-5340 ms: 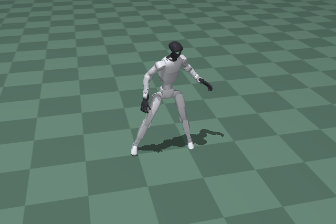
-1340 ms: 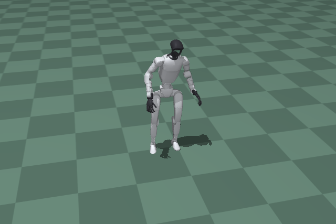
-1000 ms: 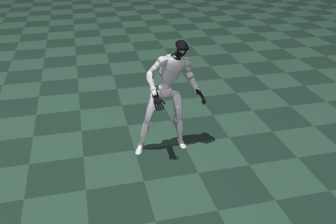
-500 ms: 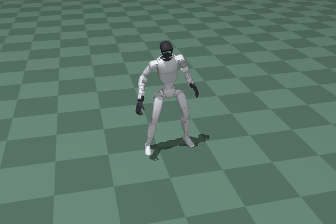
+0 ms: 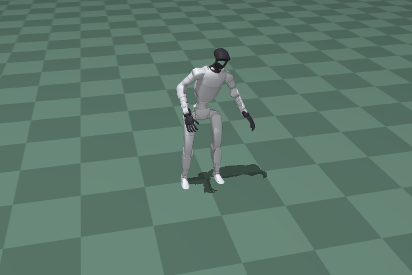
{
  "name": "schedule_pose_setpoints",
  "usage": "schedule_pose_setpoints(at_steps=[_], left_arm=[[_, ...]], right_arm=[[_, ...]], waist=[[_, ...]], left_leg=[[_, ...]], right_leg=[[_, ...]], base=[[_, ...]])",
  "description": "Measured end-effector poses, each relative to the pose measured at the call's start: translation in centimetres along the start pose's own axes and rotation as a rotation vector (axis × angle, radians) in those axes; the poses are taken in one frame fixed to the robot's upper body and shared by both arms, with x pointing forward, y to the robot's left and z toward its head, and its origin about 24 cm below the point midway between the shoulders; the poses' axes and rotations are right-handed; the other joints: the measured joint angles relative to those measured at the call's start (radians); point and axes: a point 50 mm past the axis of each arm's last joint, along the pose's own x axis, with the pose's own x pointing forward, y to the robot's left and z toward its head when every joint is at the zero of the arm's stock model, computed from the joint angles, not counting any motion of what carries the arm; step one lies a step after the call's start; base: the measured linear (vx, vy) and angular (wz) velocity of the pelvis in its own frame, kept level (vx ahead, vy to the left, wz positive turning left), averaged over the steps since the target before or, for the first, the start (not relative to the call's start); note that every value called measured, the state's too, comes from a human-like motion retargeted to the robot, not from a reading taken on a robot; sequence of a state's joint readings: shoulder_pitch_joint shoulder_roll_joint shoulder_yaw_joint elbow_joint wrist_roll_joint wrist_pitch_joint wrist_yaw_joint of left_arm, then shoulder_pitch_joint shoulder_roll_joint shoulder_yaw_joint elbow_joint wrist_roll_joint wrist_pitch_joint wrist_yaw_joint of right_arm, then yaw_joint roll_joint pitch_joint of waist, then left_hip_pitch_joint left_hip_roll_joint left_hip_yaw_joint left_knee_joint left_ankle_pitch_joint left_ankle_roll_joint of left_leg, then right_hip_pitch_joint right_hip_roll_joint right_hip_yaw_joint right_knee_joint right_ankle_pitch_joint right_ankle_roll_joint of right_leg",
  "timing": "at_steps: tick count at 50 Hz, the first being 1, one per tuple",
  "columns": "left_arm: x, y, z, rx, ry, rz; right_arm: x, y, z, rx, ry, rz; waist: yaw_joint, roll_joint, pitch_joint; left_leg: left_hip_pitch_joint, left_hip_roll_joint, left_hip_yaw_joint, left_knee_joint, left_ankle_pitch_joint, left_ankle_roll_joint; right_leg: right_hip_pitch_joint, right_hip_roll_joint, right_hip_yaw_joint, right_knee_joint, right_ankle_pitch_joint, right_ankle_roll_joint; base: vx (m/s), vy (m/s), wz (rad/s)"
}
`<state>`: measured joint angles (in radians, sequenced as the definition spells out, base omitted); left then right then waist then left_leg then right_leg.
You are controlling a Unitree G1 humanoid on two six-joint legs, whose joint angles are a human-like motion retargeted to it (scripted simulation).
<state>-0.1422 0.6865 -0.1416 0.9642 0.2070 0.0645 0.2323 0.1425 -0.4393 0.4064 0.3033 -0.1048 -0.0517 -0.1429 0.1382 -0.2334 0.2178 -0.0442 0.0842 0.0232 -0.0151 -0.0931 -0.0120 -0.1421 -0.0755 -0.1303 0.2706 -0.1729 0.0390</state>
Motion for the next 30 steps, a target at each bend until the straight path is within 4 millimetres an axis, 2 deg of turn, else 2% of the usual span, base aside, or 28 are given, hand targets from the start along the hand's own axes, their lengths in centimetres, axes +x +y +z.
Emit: schedule_pose_setpoints(at_steps=[2,5,7,10,14,17,20,24,27,30], left_arm=[[0.3,0.9,1.5,0.068,-0.068,0.030],[0.1,1.0,2.5,-0.004,-0.113,0.065],[-0.6,0.2,1.0,-0.135,-0.078,0.062],[-1.2,-1.1,-0.4,-0.277,-0.002,0.034],[-2.4,-3.8,-3.6,-0.295,0.132,-0.029],[-3.9,-6.2,-6.4,-0.280,0.257,-0.077],[-6.1,-8.4,-9.6,-0.291,0.402,-0.128],[-9.4,-11.4,-12.6,-0.367,0.588,-0.200],[-11.7,-14.2,-12.8,-0.435,0.675,-0.261],[-13.5,-16.8,-11.8,-0.434,0.662,-0.349]], right_arm=[[-0.1,0.0,0.1,-0.015,-0.014,0.037],[0.1,-0.4,-0.2,-0.037,0.000,0.060],[-0.2,-0.4,-0.6,-0.040,-0.015,0.042],[0.0,-1.0,-1.6,-0.029,0.043,-0.046],[-0.8,-1.8,-3.1,0.039,0.115,-0.163],[-1.4,-2.1,-4.2,0.070,0.158,-0.208],[-1.8,-1.9,-5.2,0.060,0.202,-0.199],[-2.4,-1.4,-7.6,0.006,0.314,-0.169],[-3.5,-1.5,-10.2,-0.021,0.462,-0.182],[-5.2,-2.3,-13.0,0.014,0.640,-0.235]], waist=[[0.041,-0.005,0.011],[0.077,-0.003,0.023],[0.071,0.000,0.021],[0.061,0.014,0.021],[0.031,0.027,0.011],[0.010,0.043,-0.003],[-0.003,0.061,-0.023],[-0.021,0.108,-0.051],[-0.032,0.141,-0.064],[-0.036,0.157,-0.072]], left_leg=[[0.003,0.026,0.009,0.004,0.001,0.000],[0.010,0.059,0.020,0.006,0.000,-0.006],[-0.023,0.075,0.015,0.116,-0.059,-0.026],[-0.006,0.100,0.005,0.069,-0.035,-0.025],[-0.015,0.118,-0.003,0.065,-0.019,-0.041],[-0.014,0.143,0.012,0.057,0.004,-0.066],[0.002,0.189,0.052,0.046,0.044,-0.099],[0.025,0.283,0.154,0.047,0.125,-0.142],[0.033,0.293,0.190,0.077,0.131,-0.141],[0.025,0.195,0.081,0.131,0.059,-0.116]], right_leg=[[0.008,-0.057,-0.054,-0.003,0.003,-0.004],[0.020,-0.139,-0.066,-0.030,0.047,0.029],[0.033,-0.198,-0.036,-0.022,0.046,0.079],[0.048,-0.259,0.036,-0.095,0.097,0.118],[0.057,-0.348,0.099,-0.146,0.145,0.159],[0.050,-0.388,0.073,-0.155,0.155,0.155],[0.036,-0.385,0.030,-0.152,0.157,0.129],[0.006,-0.302,0.061,-0.125,0.119,0.122],[-0.008,-0.247,0.088,-0.114,0.106,0.121],[0.008,-0.226,0.104,-0.152,0.115,0.115]], base=[[0.00,-0.27,-0.29],[0.02,-0.28,-0.18],[0.06,-0.32,0.05],[0.01,-0.37,-0.01],[0.01,-0.42,0.11],[0.01,-0.50,-0.21],[0.02,-0.60,-0.64],[0.04,-0.64,-0.72],[0.05,-0.56,-0.61],[0.05,-0.45,-0.47]])
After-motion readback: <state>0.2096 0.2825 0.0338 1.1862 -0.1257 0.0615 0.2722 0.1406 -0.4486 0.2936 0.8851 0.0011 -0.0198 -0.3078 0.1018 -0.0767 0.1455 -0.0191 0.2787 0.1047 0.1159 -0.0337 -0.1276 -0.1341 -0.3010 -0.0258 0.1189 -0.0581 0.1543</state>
